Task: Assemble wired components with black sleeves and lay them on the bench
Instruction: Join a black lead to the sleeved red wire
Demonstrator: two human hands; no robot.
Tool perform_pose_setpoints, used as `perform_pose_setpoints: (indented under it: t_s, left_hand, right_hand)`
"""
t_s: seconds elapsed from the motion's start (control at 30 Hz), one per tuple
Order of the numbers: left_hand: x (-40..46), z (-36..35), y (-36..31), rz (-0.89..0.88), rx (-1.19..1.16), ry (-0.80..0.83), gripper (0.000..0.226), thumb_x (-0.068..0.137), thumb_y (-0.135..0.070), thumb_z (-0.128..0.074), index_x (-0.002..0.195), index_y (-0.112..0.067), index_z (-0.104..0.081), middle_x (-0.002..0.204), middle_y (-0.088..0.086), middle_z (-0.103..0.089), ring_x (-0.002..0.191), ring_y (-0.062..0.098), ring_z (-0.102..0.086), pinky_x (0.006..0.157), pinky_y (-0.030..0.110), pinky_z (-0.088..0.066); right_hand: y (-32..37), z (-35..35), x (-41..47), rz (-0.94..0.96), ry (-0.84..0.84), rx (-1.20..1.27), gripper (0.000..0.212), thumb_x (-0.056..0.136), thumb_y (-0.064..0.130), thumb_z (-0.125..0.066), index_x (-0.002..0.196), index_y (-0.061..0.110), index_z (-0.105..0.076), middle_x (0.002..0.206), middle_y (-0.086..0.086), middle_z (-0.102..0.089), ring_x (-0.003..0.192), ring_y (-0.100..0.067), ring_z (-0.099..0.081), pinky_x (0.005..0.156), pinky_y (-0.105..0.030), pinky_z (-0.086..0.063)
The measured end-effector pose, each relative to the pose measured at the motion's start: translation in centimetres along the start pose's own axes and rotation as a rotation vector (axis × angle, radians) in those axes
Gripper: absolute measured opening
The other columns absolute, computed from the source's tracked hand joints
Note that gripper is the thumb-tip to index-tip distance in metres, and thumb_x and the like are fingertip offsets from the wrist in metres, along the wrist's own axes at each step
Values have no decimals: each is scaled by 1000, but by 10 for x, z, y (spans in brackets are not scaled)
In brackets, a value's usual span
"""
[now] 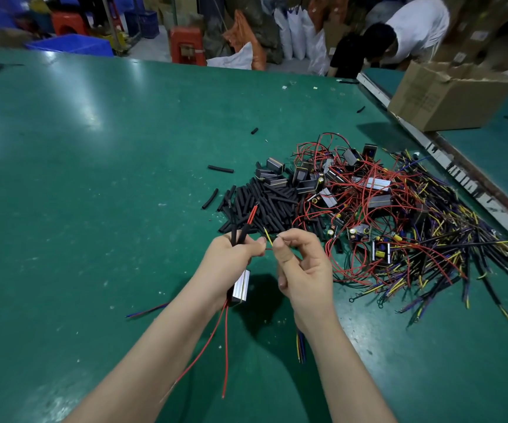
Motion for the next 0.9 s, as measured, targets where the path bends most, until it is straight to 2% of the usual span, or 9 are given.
perform_pose_setpoints:
  t_s: [0.13, 0.23, 0.3, 0.4, 0.5, 0.6, 0.67, 0.77, 0.9]
  left_hand:
    - [1, -2, 0, -7, 7, 14, 26, 85, -22, -69, 63, -15, -55, 40, -18, -47, 54, 4, -45, 59, 26, -33]
    - [-2, -3, -2, -92, 13, 65, 27, 87, -23, -67, 65, -16, -54, 45, -20, -50, 49, -7, -47, 56, 14, -37]
    - [-4, -3, -1, -166, 30, 76, 25, 88, -23, -66, 66, -15, -55, 49, -19, -50, 51, -6, -47, 54, 8, -37]
    - [-4, 1, 1, -243, 105, 31, 26, 88, -22, -66, 66, -13, -55, 50, -17, -46, 53, -3, -44, 53, 12, -34]
    - [-2, 2, 2, -263, 162, 14, 27, 87, -23, -66, 68, -7, -56, 53, -14, -46, 55, 1, -42, 53, 14, -33]
    - [1, 3, 3, -223, 200, 7, 27, 87, -28, -66, 71, -8, -57, 57, -13, -50, 61, 6, -46, 61, 22, -38]
    - [3, 5, 3, -185, 186, 6, 27, 87, -28, -66, 66, -13, -56, 53, -14, -50, 60, 7, -46, 64, 27, -38]
    - [6, 8, 0, -163, 167, 52, 28, 88, -26, -65, 63, -19, -55, 55, -15, -50, 60, 6, -47, 64, 27, -38]
    - [6, 17, -2, -165, 211, 151, 24, 90, -30, -63, 71, -15, -66, 69, -5, -56, 64, -3, -55, 63, 11, -42]
  right_hand:
    - [0, 3, 1, 42, -75, -6, 9, 80, 27, -63, 78, 35, -63, 79, 16, -58, 39, -8, -38, 37, -15, -29]
    - [-1, 7, 4, 40, -131, -37, 4, 83, 29, -62, 84, 26, -60, 81, 14, -59, 37, -8, -37, 37, -16, -29]
    - [-4, 11, 6, 23, -164, -126, 7, 87, 27, -62, 87, 21, -58, 79, 14, -60, 36, -9, -38, 37, -17, -31]
    - [-13, 13, 8, -39, -193, -254, 9, 93, 20, -61, 85, 21, -56, 70, 13, -61, 36, -11, -44, 38, -18, -33]
    - [-21, 15, 10, -108, -240, -376, 11, 93, 28, -60, 86, 23, -53, 52, 0, -58, 35, -11, -50, 43, -23, -36]
    - [-20, 13, 8, 31, -186, -597, 9, 94, 27, -58, 90, 28, -50, 86, -5, -64, 64, -19, -63, 63, -34, -48]
    - [-15, 10, 4, 191, -162, -649, 14, 93, 21, -61, 102, 27, -51, 104, 1, -57, 79, -13, -59, 76, -27, -48]
    - [-13, 5, 2, 364, -33, -683, 16, 93, 14, -60, 108, 11, -59, 108, 2, -52, 88, -11, -57, 77, -16, -46]
    - [-18, 3, 3, 316, 59, -710, 9, 92, 8, -59, 98, 3, -65, 107, -3, -52, 96, -4, -53, 76, -18, -46]
Point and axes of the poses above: each hand's wrist, its own x-axis towards the middle knuckle, its own z-axis out of the back of the hand, y = z × x, the point moved 2 cm from there along x, towards the middle knuckle
